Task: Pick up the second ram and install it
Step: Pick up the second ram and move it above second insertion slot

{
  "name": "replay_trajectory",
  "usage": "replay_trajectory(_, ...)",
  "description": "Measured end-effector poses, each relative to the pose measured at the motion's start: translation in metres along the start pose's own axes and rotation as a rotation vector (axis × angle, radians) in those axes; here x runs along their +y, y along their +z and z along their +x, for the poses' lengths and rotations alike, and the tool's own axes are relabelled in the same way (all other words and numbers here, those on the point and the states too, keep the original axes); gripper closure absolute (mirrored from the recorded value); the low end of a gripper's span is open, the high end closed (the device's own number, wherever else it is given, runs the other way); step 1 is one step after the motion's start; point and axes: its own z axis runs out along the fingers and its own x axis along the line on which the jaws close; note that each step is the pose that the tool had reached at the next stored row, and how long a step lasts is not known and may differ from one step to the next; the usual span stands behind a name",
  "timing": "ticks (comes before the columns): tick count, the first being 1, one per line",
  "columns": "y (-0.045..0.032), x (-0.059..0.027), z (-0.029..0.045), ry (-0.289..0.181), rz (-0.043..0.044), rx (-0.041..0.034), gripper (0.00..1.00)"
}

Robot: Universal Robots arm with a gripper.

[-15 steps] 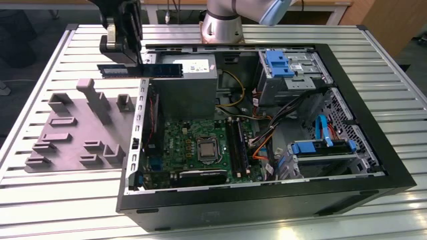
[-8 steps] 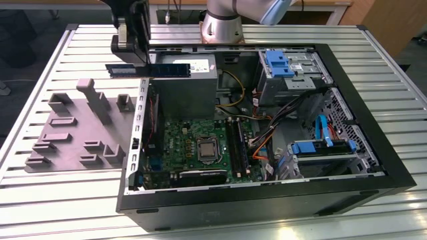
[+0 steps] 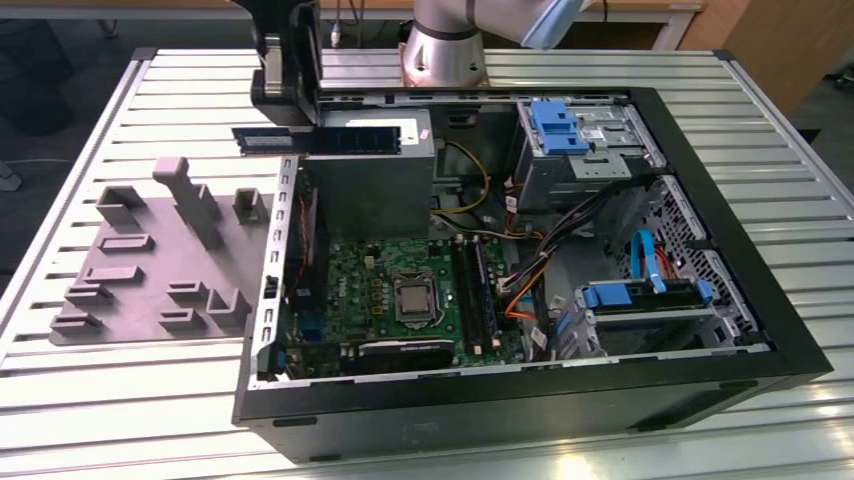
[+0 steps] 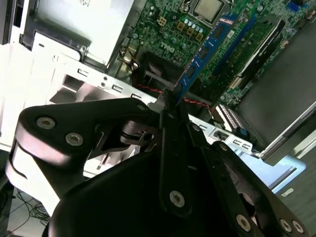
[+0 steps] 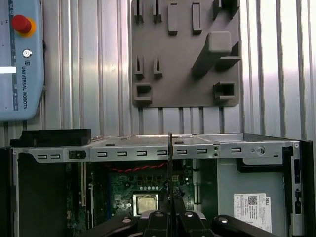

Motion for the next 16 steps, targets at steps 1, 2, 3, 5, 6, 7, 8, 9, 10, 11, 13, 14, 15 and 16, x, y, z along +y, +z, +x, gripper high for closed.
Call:
replay_trajectory(1, 0.0, -0.0022, -0.0001, 0.0, 0.0, 0.0, 0.86)
replay_trajectory(2, 0.0, -0.0042, -0.0002, 0.0, 0.0, 0.0, 0.86)
replay_trajectory(3, -0.0001, -0.0062, -0.0003, 0.0, -0.0001, 0.0, 0.86)
replay_trajectory(5, -0.0001, -0.01, -0.0004, 0.0, -0.0002, 0.0, 0.86)
replay_trajectory(6, -0.0001, -0.0119, -0.0005, 0.0, -0.0002, 0.0, 0.86)
replay_trajectory(7, -0.0001, -0.0139, -0.0006, 0.0, -0.0002, -0.0001, 0.86)
replay_trajectory(8, -0.0002, -0.016, -0.0007, 0.0, -0.0002, 0.0, 0.86)
replay_trajectory(9, -0.0002, -0.018, -0.0008, 0.0, -0.0002, 0.0, 0.86)
replay_trajectory(10, -0.0002, -0.0199, -0.0009, 0.0, -0.0003, 0.0, 0.86)
replay_trajectory(11, -0.0002, -0.0219, -0.001, 0.0, -0.0003, -0.0001, 0.86)
replay_trajectory(13, -0.0003, -0.0258, -0.0011, 0.0, -0.0003, 0.0, 0.86)
replay_trajectory(14, -0.0003, -0.0278, -0.0012, 0.0, -0.0003, 0.0, 0.86)
replay_trajectory(15, -0.0003, -0.03, -0.0013, 0.0, -0.0003, 0.0, 0.86)
replay_trajectory(16, -0.0003, -0.032, -0.0014, 0.0, -0.0003, -0.0001, 0.86)
